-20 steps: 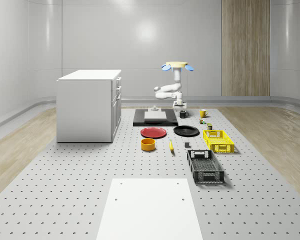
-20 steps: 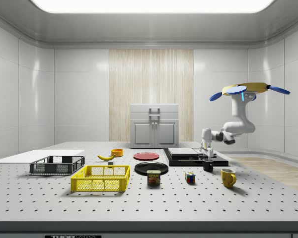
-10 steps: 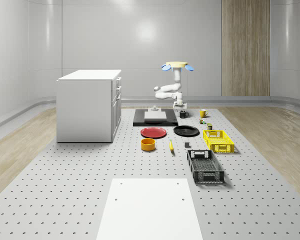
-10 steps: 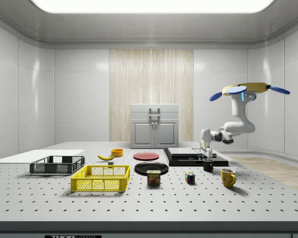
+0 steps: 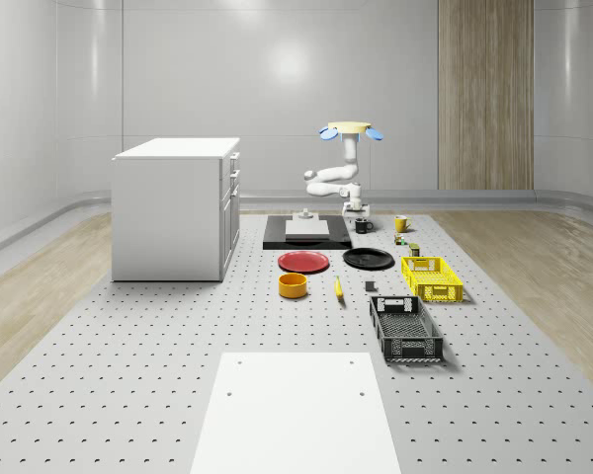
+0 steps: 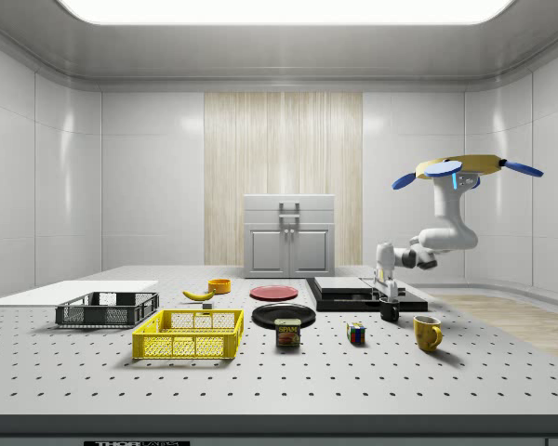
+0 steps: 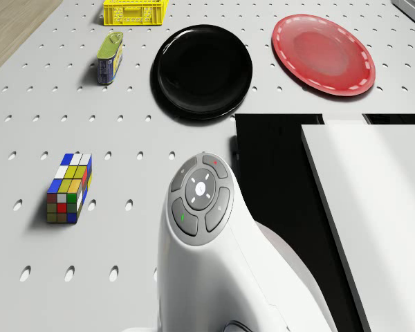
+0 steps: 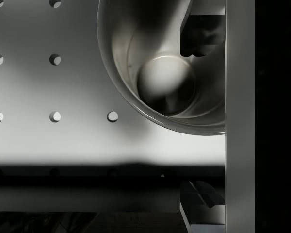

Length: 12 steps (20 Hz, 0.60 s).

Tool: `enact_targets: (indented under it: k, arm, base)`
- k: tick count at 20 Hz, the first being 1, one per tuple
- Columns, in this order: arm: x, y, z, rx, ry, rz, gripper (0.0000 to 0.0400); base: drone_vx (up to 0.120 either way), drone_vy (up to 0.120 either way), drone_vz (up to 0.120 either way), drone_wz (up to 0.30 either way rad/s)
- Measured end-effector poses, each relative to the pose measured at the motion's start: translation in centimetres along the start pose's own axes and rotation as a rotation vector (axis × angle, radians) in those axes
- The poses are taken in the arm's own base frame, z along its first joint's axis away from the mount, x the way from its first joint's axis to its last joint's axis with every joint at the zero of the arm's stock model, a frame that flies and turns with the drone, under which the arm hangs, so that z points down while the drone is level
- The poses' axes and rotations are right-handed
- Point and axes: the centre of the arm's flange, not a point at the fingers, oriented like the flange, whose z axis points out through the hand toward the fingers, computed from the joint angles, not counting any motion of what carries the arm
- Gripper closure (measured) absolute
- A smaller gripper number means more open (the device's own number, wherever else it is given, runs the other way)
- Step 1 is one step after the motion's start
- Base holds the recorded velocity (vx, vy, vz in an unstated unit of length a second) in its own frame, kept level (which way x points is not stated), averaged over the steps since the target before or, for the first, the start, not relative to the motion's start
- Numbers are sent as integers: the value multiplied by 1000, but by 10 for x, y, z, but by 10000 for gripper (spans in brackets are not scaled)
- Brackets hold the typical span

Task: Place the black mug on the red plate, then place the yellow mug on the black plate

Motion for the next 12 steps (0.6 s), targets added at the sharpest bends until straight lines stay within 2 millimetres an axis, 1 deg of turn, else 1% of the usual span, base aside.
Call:
enact_targets:
  k: [1, 2, 3, 5, 8, 12]
  arm:
    - [0, 0, 0, 0, 0, 0, 141]
    - [0, 0, 1, 0, 0, 0, 174]
    - [0, 0, 1, 0, 0, 0, 200]
    - [0, 0, 1, 0, 0, 0, 235]
    - [0, 0, 1, 0, 0, 0, 264]
    - [0, 0, 0, 0, 0, 0, 280]
  base:
    - [0, 0, 0, 0]
    - [0, 0, 0, 0]
    - [0, 0, 0, 0]
    - [0, 0, 0, 0]
    - [0, 0, 0, 0]
    - [0, 0, 0, 0]
